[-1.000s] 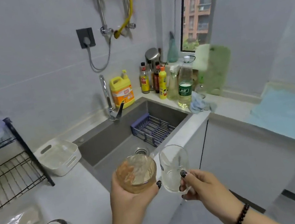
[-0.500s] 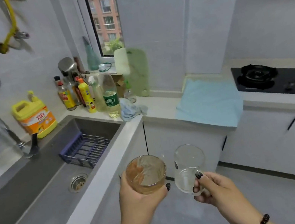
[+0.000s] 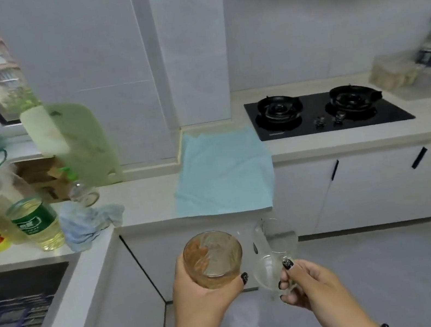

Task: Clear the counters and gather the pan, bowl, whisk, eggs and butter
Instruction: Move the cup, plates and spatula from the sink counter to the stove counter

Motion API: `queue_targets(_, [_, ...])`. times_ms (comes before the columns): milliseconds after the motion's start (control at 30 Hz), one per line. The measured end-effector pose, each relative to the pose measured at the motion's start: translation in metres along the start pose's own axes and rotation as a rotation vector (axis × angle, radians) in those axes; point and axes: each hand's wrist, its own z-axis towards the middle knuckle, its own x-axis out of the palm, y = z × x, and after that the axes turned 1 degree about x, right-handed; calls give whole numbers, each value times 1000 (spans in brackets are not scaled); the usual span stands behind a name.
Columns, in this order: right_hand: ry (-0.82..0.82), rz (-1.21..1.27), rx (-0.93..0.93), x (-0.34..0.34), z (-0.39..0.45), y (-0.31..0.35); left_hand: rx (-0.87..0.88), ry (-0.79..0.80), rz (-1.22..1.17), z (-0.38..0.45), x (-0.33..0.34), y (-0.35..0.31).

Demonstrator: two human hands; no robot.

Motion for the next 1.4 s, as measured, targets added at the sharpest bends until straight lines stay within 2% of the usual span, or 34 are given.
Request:
queue_targets(300, [-158, 167, -8, -36, 87, 46, 59, 159, 7, 104, 93, -21])
queue_targets(467, [-221, 191, -25, -84, 120, 68, 59, 223, 6, 136, 162, -25])
queue_targets(733, [-287, 190, -50, -208, 176, 109, 85, 306, 43, 160, 313, -48])
queue_targets(967, [-332, 158, -15, -333, 213, 157, 72, 349, -39, 165, 457, -77])
queue_targets(1100, [-385, 106, -55, -403, 230, 189, 87, 436, -99, 173, 539, -92])
queue_targets(1400, [-484, 139, -94, -496, 284, 239, 57, 532, -143, 212, 661, -107])
